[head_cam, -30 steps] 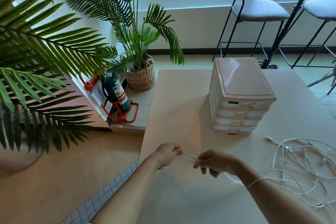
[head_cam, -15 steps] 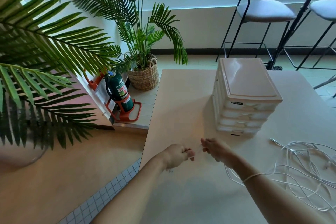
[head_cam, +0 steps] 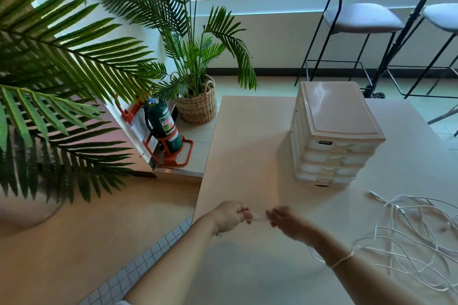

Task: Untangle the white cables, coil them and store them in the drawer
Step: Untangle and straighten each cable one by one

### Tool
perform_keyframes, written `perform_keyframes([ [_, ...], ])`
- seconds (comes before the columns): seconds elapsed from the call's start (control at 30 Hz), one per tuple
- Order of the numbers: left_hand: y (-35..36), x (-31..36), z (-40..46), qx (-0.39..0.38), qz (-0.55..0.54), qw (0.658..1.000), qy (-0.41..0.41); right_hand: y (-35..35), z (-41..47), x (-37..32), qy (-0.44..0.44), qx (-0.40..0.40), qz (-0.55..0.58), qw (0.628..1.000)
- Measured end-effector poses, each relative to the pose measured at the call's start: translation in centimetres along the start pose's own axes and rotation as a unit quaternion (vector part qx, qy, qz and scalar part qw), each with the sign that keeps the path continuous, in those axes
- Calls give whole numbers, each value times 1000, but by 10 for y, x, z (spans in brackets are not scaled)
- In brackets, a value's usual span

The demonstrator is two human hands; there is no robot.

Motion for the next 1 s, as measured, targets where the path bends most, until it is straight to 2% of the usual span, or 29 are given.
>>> perform_keyframes([
  [0.1,-9,-3,4,15,-1,1000,3,4,1,1,-3,-10,14,1000],
  [0.27,0,-5,2,-28,-1,999,-15,-18,6,20,34,31,45,998],
  [0.5,1,-24,-2,-62,30,996,-57,-8,5,16,24,20,4,1000],
  [0.63,10,-13,-6,-109,-43,989,-93,-12,5,12,16,20,17,1000],
  [0.77,18,11,-1,-103,-147,983,-38,-12,3,-1,-13,8,6,1000],
  [0.87,23,19,3,-91,-129,987,-17,-8,4,-3,-25,-33,57,998],
  [0.93,16,15,8,-62,-87,994,-8,-4,2,4,-3,-91,142,986],
  [1.0,10,10,11,-41,-32,999,-7,-4,-1,15,7,-130,158,979],
])
Point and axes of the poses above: each hand's wrist, its own z-axis towards the middle knuckle, its own y-axis out of the palm, x = y × z, the point moved 6 cm from there along z, towards the middle knuckle, and after that the axes turned 14 degrees about -z, right-handed, at the moved point
